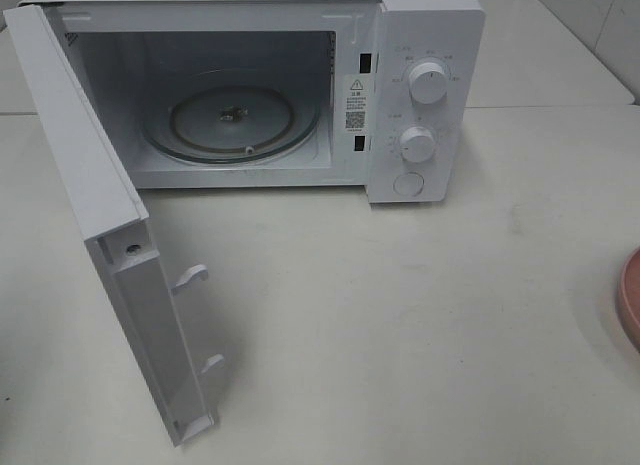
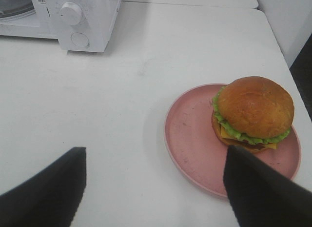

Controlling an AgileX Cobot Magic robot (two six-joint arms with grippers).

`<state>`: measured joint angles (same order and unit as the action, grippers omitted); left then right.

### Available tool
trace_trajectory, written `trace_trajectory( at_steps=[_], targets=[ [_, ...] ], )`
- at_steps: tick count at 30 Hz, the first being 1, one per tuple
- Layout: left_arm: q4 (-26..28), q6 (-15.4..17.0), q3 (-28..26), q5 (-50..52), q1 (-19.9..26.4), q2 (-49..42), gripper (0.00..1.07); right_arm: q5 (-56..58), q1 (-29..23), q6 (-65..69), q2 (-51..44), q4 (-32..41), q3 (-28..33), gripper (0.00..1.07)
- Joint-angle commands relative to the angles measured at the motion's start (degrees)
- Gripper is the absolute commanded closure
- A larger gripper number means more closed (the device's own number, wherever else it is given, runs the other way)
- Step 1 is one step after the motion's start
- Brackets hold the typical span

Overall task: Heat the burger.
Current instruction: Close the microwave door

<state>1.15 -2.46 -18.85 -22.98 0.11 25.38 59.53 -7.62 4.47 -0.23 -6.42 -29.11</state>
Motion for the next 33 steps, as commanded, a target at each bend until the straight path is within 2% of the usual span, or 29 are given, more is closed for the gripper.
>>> trace_trajectory(
  at_steps=[1,2,4,5,6,8,16,20,24,26,27,29,30,32,33],
  targets=[
    [0.4,-0.29,2.12,8.19,0.17,1.09,1.07,-0.34,0.23,-0.63,-1.49,0.0,0.17,0.31],
    [0.34,-1.6,4.81,15.18,0.17,2.29,1.07,-0.34,0.23,-0.63,-1.49,0.0,0.17,0.31],
    [0.34,-2.18,5.9,17.99,0.17,2.92,1.07,-0.34,0.23,-0.63,-1.49,0.0,0.17,0.31],
    [0.34,-3.21,8.25,24.41,0.17,4.35,1.07,-0.34,0.23,-0.63,-1.49,0.0,0.17,0.31],
    [0.34,-3.21,8.25,24.41,0.17,4.35,1.07,-0.34,0.23,-0.63,-1.49,0.0,0.17,0.31],
    [0.29,-3.55,10.37,32.14,0.17,7.1,1.07,-0.34,0.23,-0.63,-1.49,0.0,0.17,0.31],
    [0.11,-3.27,10.37,41.2,0.17,16.96,1.07,-0.34,0.23,-0.63,-1.49,0.0,0.17,0.31],
    [-1.83,-0.92,10.37,47.33,0.17,23.95,1.07,-0.34,0.23,-0.63,-1.49,0.0,0.17,0.31],
    [-3.55,0.97,10.31,50.76,0.17,27.16,1.07,-0.34,0.23,-0.63,-1.49,0.0,0.17,0.31],
    [-6.3,3.55,9.22,52.83,0.17,30.19,1.07,-0.34,0.23,-0.63,-1.49,0.0,0.17,0.31],
    [-6.3,3.55,9.22,52.83,0.17,30.19,1.07,-0.34,0.23,-0.63,-1.49,0.0,0.17,0.31],
    [-11.92,6.47,8.37,54.55,0.17,33.52,1.07,-0.34,0.23,-0.63,-1.49,0.0,0.17,0.31],
    [-11.92,6.47,8.37,54.55,0.17,33.52,1.07,-0.34,0.23,-0.63,-1.49,0.0,0.17,0.31],
    [-16.21,9.91,8.37,58.73,0.17,36.61,1.07,-0.34,0.23,-0.63,-1.49,0.0,0.17,0.31],
    [-16.21,9.91,8.37,58.73,0.17,36.61,1.07,-0.34,0.23,-0.63,-1.49,0.0,0.17,0.31]
  ],
)
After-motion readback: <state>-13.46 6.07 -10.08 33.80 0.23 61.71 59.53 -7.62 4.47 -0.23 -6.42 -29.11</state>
